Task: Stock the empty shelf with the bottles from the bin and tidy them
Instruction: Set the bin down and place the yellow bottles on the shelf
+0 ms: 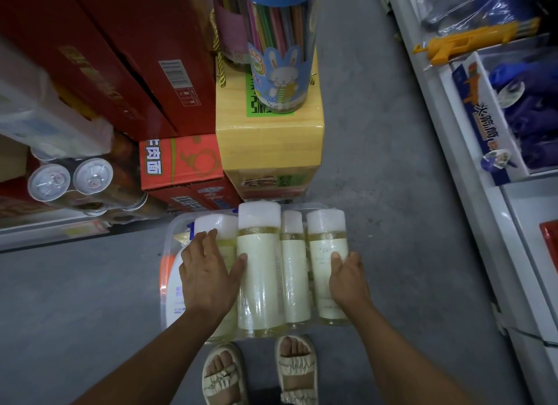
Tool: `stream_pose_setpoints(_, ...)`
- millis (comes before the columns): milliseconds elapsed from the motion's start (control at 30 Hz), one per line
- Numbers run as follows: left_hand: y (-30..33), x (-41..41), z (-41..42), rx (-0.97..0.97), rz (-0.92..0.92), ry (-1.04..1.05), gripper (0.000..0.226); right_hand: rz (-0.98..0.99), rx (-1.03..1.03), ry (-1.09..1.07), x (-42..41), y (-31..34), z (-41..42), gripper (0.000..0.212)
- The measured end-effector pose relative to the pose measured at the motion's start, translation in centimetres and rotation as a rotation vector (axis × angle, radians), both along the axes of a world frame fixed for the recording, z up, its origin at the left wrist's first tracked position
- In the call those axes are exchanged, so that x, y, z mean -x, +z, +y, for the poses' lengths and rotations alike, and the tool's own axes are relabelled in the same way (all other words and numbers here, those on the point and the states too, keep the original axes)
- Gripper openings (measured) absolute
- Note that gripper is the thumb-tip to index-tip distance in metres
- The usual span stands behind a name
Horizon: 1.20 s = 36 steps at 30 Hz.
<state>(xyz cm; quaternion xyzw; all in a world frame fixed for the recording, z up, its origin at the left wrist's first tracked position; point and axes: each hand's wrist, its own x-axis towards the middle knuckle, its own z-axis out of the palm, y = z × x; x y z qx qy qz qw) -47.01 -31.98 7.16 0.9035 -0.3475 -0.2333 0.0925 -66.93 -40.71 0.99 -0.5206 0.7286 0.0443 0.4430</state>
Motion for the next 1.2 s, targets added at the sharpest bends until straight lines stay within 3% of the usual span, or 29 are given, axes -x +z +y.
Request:
stream_pose_setpoints(400, -0.5, -3.5, 1.7, -0.03, -0.004, 0.097, 0.061, -0.126, 0.021, -0.174, -0.1, -0.9, -1.0, 0.04)
stream_pose_setpoints(733, -3.3, -8.7, 4.5, -0.192, 0.022, 0.204, 0.065, -0.264, -0.07, -0.162, 1.5, -1.0, -1.8, 0.07)
stream_pose_setpoints(933, -6.1, -11.5, 6.2, -0.214, 0.241, 0.326, 0.071, -0.295, -0.072, -0.197, 1.1, -1.7, -2.1, 0.078)
stream_pose_setpoints(1033, -6.9, -11.7, 6.5, -0.246, 0.382, 0.349, 0.075, -0.305, -0.074, -0.183, 1.0, -1.9, -2.0, 0.107)
stream_pose_setpoints(1133, -7.0, -11.3, 6.2, -0.215, 0.522, 0.335, 0.069, -0.327, -0.11, -0.178, 1.2, -2.2, -2.0, 0.091)
stream_pose_setpoints(1200, -7.4, -11.1, 6.1, -0.186, 0.563, 0.314, 0.073, -0.341, -0.118, -0.167, 1.4, -2.5, -2.1, 0.095)
